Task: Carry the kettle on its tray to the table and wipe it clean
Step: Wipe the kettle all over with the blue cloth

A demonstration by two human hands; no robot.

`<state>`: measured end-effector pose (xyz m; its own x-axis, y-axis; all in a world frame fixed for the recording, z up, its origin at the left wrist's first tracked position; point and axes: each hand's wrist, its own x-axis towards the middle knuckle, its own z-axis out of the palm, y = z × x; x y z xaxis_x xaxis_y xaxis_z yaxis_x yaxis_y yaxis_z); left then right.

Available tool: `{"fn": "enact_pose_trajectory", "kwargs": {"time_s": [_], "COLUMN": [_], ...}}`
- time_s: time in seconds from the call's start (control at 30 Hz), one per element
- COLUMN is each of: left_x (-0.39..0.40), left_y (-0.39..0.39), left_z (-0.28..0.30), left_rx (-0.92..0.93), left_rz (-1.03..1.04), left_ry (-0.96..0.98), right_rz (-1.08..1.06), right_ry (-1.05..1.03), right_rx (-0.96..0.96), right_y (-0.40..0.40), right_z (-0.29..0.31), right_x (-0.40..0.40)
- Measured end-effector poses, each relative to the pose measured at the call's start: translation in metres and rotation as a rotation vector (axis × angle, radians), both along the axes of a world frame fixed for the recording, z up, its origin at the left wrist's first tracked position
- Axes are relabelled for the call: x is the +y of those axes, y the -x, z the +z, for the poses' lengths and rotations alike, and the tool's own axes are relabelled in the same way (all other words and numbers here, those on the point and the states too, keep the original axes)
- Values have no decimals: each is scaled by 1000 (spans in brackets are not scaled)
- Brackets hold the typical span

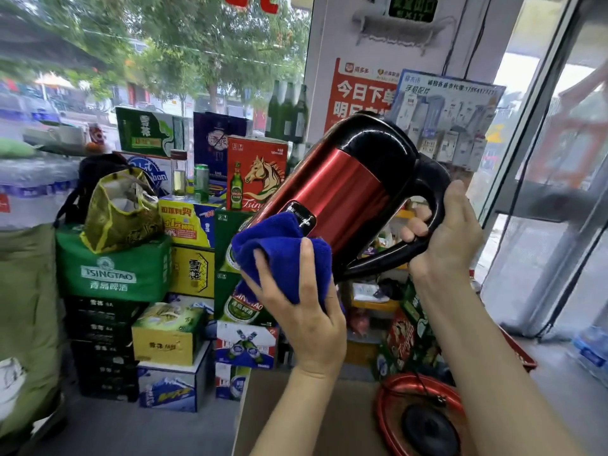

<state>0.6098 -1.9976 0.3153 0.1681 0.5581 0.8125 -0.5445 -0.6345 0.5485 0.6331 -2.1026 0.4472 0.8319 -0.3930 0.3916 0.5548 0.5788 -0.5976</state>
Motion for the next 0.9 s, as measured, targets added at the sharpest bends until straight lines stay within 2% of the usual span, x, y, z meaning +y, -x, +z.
{"fn": "enact_pose_trajectory", "kwargs": {"time_s": [0.07,0.17,0.23,0.33,0.43,0.5,0.6,0.67,0.77,0.87,0.9], "left_x": [14,22,24,28,34,36,32,36,44,51,51], "left_y": [-2,5,12,11,-1,-2,1,-5,-21,-28,-28], "left_z": [10,31,45,83,107,82,4,-17,11,69,81], "left_rx": [33,69,128,185,168,146,192,183,146,174,179], "left_rz": [155,248,300,314,307,243,205,221,199,119,123], "left_ry": [-141,-292,-351,-469,-691,-818,-929,-957,-923,-517,-470], "right_rz": [16,36,20,41,47,40,0,0,43,83,79], "right_ry": [-9,-24,47,229,280,264,285,305,348,442,480], "right_rx": [0,-46,-129,-222,-164,-143,-154,-146,-117,-87,-77], "right_y": [4,11,18,24,20,16,13,10,9,21,27], "right_z": [0,12,24,26,19,18,15,8,-11,-34,-42], "right_x": [-2,-8,-12,-10,-1,0,-2,0,2,4,5]}}
